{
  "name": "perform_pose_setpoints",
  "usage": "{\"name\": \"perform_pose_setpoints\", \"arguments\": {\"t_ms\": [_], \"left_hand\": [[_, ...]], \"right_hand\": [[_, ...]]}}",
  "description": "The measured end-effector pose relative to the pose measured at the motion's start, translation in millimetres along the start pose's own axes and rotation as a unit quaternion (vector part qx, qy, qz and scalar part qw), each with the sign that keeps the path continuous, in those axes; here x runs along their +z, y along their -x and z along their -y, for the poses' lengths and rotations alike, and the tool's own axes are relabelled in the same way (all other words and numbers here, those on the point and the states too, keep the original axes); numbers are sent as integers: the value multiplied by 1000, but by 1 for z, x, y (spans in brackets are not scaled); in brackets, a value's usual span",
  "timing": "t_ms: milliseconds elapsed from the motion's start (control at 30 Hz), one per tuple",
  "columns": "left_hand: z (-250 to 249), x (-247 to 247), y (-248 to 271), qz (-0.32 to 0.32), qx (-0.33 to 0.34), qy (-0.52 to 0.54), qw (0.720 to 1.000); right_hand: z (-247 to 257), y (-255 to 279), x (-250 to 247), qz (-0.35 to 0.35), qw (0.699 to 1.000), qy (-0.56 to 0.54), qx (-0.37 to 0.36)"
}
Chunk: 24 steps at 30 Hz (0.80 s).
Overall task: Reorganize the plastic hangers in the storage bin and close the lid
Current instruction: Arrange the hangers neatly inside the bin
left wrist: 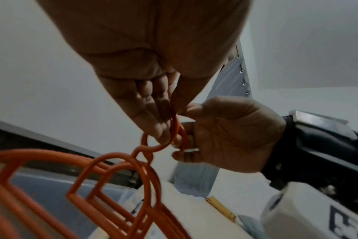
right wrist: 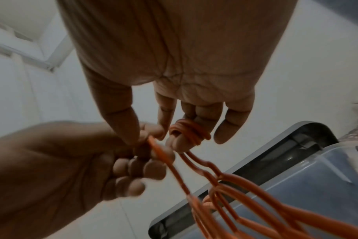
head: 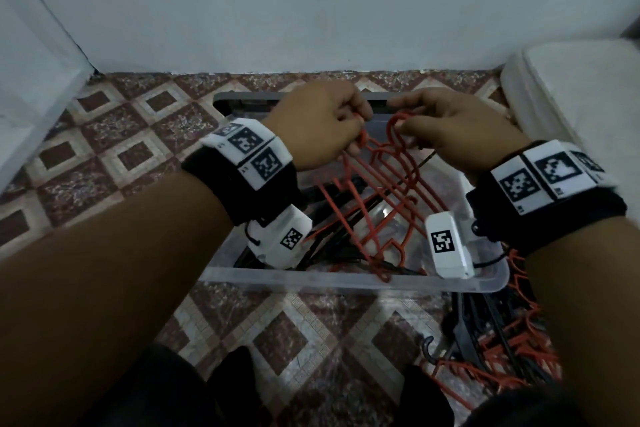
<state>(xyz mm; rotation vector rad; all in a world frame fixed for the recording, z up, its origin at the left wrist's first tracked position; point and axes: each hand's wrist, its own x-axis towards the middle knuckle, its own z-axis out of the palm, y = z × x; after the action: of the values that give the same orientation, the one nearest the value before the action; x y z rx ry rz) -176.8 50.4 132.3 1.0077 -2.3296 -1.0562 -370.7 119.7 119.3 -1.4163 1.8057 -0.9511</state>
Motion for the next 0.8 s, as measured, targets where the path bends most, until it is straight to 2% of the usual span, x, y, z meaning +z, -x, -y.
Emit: {"name": "perform_pose_setpoints", "arguments": {"t_ms": [100, 167, 267, 400, 433, 500, 567, 633, 700, 767, 800], "left_hand": [[-5, 15, -1, -9, 17, 3, 1000], [-8, 22, -2, 1, 17, 34, 999], [-7, 26, 0, 58, 3, 124, 991], [11, 18, -4, 30, -38, 136, 990], [19, 14, -6, 37, -59, 110, 992], [39, 8, -8, 99, -120, 27, 987], [60, 8, -9, 178, -199, -32, 963], [78, 16, -14, 227, -240, -106, 938], [93, 31, -25, 268, -224, -243, 905], [108, 50, -39, 294, -174, -376, 861], [116, 62, -46, 302, -149, -407, 849]], "right_hand": [[9, 6, 10, 77, 997, 8, -30], [10, 8, 12, 56, 995, 64, -49], [7, 8, 9, 4, 993, 107, -44], [3, 9, 3, -24, 989, 144, -9], [3, 9, 2, -31, 988, 148, 0], [4, 9, 0, -43, 988, 151, 15], [5, 7, -2, -53, 987, 148, 27], [4, 5, -4, -47, 988, 144, 33], [1, 4, -4, -40, 989, 141, 34], [-4, 2, -6, -52, 990, 130, 33], [-7, 1, -9, -62, 990, 123, 36]]}}
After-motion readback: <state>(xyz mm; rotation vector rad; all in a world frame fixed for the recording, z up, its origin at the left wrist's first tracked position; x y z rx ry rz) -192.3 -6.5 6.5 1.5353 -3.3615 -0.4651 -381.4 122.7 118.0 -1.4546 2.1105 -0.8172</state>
